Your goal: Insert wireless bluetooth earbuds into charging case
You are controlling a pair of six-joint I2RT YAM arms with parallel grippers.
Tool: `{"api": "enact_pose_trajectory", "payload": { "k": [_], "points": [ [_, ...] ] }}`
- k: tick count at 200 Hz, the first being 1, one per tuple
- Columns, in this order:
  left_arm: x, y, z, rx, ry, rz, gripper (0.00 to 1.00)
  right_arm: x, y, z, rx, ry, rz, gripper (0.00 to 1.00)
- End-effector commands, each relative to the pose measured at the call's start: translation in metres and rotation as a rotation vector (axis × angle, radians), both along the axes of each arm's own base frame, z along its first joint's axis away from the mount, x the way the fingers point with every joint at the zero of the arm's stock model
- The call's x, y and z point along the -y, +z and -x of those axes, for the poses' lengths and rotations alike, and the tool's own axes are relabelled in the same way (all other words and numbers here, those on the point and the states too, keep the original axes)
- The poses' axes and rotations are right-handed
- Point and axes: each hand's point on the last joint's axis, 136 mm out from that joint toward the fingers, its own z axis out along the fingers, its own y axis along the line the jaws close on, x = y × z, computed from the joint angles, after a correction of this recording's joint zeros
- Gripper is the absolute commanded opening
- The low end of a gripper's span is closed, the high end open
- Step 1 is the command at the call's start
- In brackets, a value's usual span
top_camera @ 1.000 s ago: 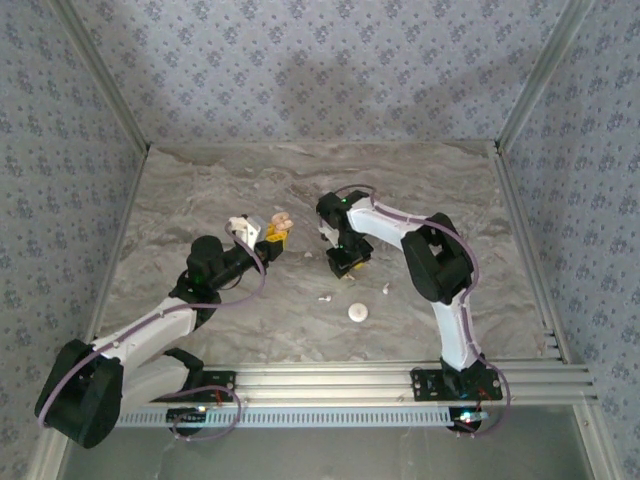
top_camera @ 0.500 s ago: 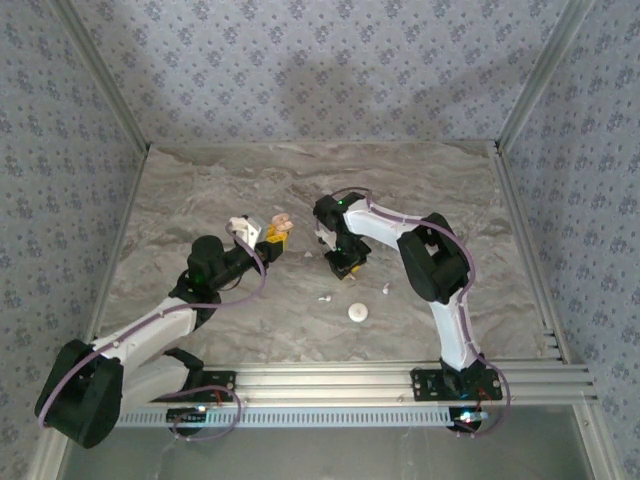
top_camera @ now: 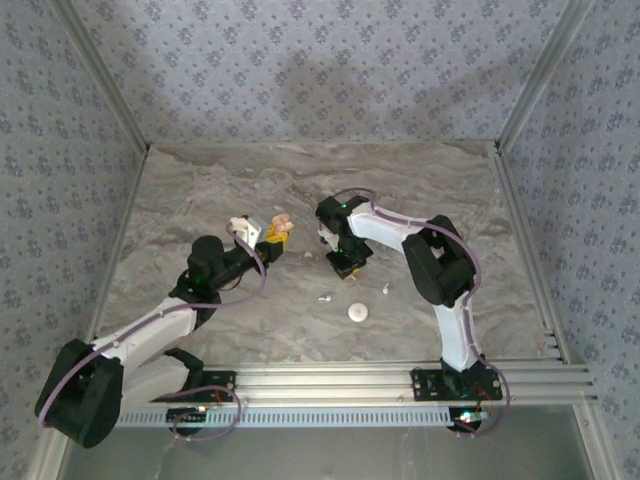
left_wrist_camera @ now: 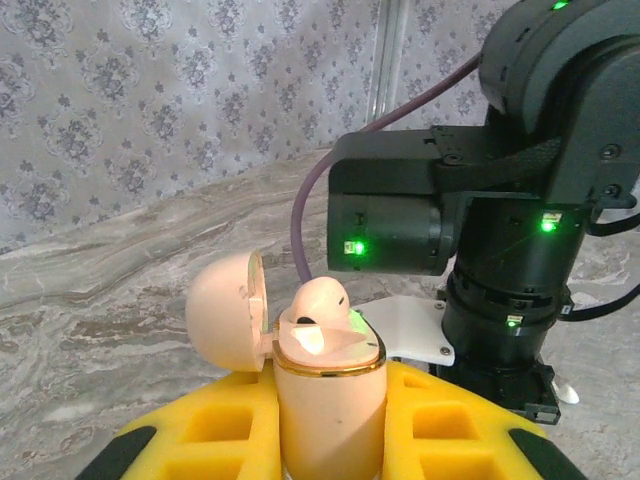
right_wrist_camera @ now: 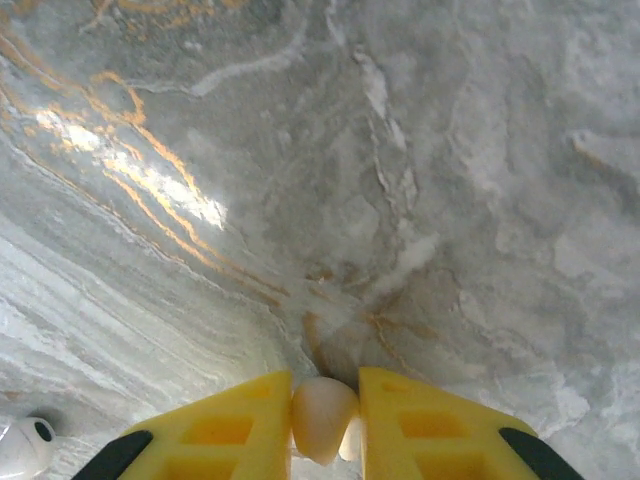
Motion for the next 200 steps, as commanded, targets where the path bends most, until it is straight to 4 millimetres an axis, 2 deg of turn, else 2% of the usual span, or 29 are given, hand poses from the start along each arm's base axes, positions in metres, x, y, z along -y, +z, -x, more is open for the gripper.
{"api": "enact_pose_trajectory", "payload": {
  "k": [1,17,34,36,41,75,120,200],
  "points": [
    [0.010,0.019,-0.002,0.037,-0.034,0.054,0.11,-0.004,0.028,-0.012,0.105,-0.110,-0.120,0.24],
    [0.018,0.019,-0.002,0.041,-0.055,0.067,0.11,-0.005,0.047,-0.021,0.183,-0.187,-0.238,0.24],
    [0.027,0.021,-0.002,0.045,-0.081,0.076,0.11,-0.004,0.079,-0.036,0.295,-0.245,-0.382,0.24],
    [0.028,0.022,-0.003,0.047,-0.084,0.077,0.11,-0.001,0.076,-0.033,0.293,-0.252,-0.384,0.24],
    [0.031,0.022,-0.003,0.050,-0.088,0.078,0.11,0.001,0.083,-0.035,0.322,-0.267,-0.414,0.24],
    [0.052,0.029,-0.009,0.060,-0.140,0.102,0.11,0.008,0.143,-0.042,0.465,-0.313,-0.632,0.24],
    [0.079,0.047,-0.012,0.098,-0.235,0.148,0.11,0.010,0.222,-0.037,0.621,-0.277,-0.860,0.25],
    [0.107,0.071,-0.003,0.183,-0.402,0.194,0.11,0.000,0.306,-0.018,0.744,-0.143,-1.098,0.25]
  ]
}}
